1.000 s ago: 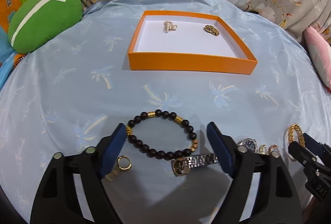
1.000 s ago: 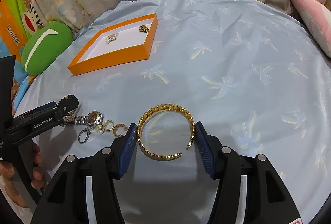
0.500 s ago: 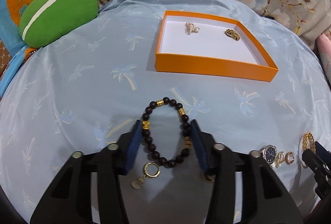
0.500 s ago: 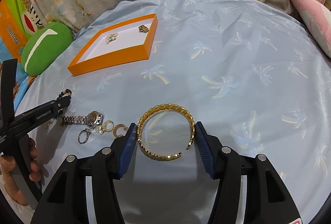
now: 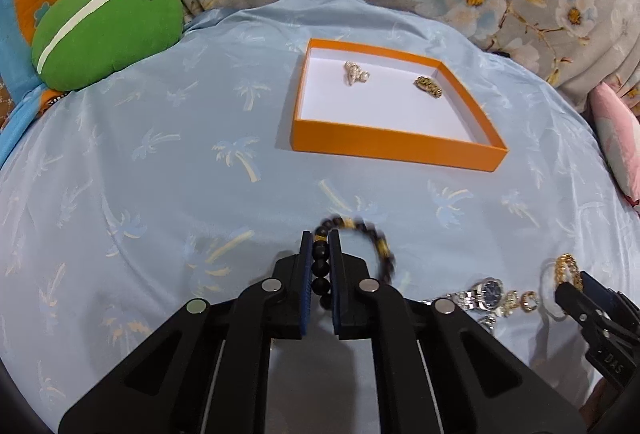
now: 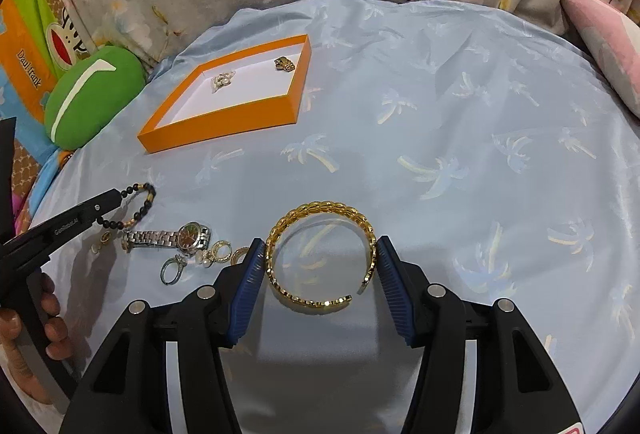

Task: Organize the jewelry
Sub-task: 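Carry bangle and bead bracelet into the orange box and open both grippers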

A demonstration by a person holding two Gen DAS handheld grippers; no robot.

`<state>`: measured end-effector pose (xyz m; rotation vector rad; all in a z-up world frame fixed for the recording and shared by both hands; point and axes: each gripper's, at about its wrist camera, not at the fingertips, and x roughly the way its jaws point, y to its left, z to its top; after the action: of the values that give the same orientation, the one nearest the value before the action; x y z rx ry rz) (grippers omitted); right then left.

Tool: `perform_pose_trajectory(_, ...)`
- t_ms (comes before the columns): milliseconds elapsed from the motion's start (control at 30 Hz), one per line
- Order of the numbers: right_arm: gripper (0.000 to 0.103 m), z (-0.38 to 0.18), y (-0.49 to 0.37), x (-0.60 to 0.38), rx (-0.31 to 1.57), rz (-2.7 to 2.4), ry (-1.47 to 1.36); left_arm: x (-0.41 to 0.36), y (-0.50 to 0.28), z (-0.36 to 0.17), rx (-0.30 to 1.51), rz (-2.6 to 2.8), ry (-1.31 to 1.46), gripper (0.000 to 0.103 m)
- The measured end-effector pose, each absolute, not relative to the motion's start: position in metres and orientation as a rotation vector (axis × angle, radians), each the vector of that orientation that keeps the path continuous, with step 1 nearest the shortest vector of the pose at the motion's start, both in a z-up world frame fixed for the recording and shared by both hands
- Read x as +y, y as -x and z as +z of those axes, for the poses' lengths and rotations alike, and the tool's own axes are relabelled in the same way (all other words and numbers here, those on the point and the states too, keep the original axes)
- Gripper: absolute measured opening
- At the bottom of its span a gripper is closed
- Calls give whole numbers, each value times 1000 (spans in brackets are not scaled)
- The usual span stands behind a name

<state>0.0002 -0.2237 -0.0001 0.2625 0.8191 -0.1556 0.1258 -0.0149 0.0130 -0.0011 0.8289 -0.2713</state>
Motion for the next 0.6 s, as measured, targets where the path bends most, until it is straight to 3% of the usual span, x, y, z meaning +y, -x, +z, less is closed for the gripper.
perform_pose_trajectory(600, 55, 11, -9, -214, 791, -130, -250, 7, -120, 46, 766, -302, 50, 7)
